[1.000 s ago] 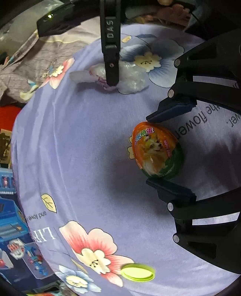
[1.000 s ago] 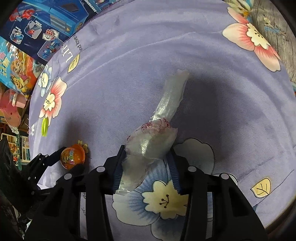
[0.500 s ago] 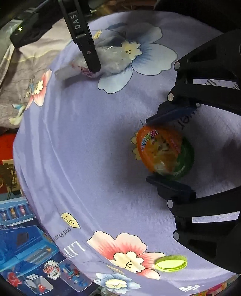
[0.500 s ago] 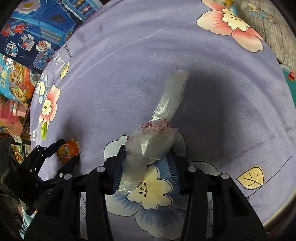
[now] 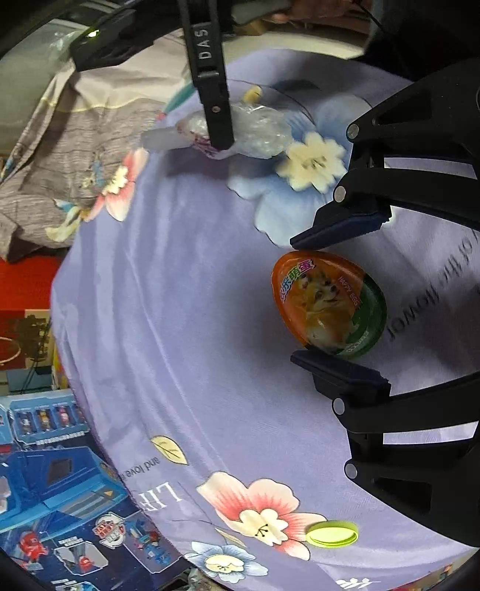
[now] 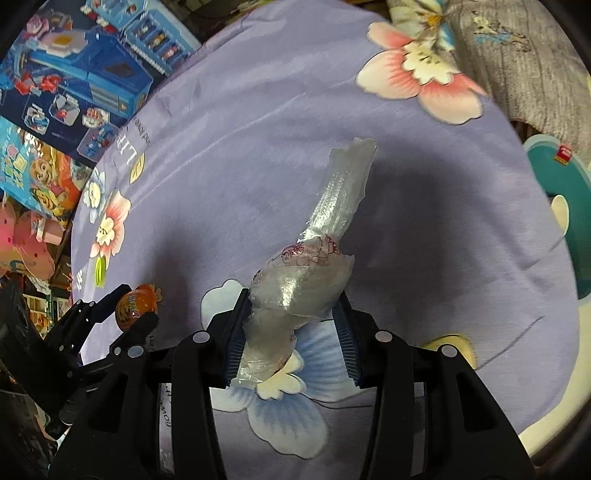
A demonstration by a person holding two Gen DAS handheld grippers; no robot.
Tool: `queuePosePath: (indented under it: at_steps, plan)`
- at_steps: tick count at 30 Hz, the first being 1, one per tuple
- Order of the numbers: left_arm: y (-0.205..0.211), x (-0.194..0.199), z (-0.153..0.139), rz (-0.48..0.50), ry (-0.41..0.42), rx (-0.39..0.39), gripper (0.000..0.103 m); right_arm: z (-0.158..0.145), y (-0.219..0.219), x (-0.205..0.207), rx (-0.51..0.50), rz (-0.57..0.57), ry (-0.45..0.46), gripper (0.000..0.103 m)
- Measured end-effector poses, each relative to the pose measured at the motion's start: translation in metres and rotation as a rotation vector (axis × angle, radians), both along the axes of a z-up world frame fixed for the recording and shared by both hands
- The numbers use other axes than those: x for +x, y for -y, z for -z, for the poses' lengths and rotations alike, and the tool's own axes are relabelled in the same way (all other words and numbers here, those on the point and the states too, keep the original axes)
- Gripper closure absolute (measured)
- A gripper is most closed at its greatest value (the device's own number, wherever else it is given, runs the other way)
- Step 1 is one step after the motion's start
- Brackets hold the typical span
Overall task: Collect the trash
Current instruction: 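Lift the egg and wrapper and carry them over the teal bin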
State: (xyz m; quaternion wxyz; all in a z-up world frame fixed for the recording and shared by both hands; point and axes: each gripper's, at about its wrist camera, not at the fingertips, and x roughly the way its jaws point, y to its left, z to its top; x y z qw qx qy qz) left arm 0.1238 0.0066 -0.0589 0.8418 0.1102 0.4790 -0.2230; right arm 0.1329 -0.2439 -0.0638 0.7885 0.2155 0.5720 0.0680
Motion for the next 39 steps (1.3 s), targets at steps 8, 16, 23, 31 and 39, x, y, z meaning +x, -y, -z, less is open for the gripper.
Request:
queuePosePath:
  at_steps: [8, 16, 23, 31, 39]
  plan:
    - [0.052, -0.007, -0.022, 0.034, 0.015, -0.015, 0.046, -0.023, 0.063, -0.016, 0.001, 0.059, 0.066, 0.06]
    - [0.13, -0.013, -0.044, 0.113, 0.023, -0.059, 0.046, -0.034, 0.136, -0.042, 0.016, 0.154, 0.12, 0.06]
    - [0.188, -0.02, -0.053, 0.166, 0.018, -0.057, 0.045, -0.033, 0.189, -0.068, 0.052, 0.237, 0.157, 0.06]
    - [0.248, -0.028, -0.059, 0.221, 0.026, -0.025, 0.045, -0.045, 0.256, -0.095, 0.079, 0.331, 0.224, 0.06]
    - [0.314, -0.03, -0.059, 0.285, 0.024, -0.026, 0.045, -0.044, 0.307, -0.115, 0.07, 0.402, 0.239, 0.059]
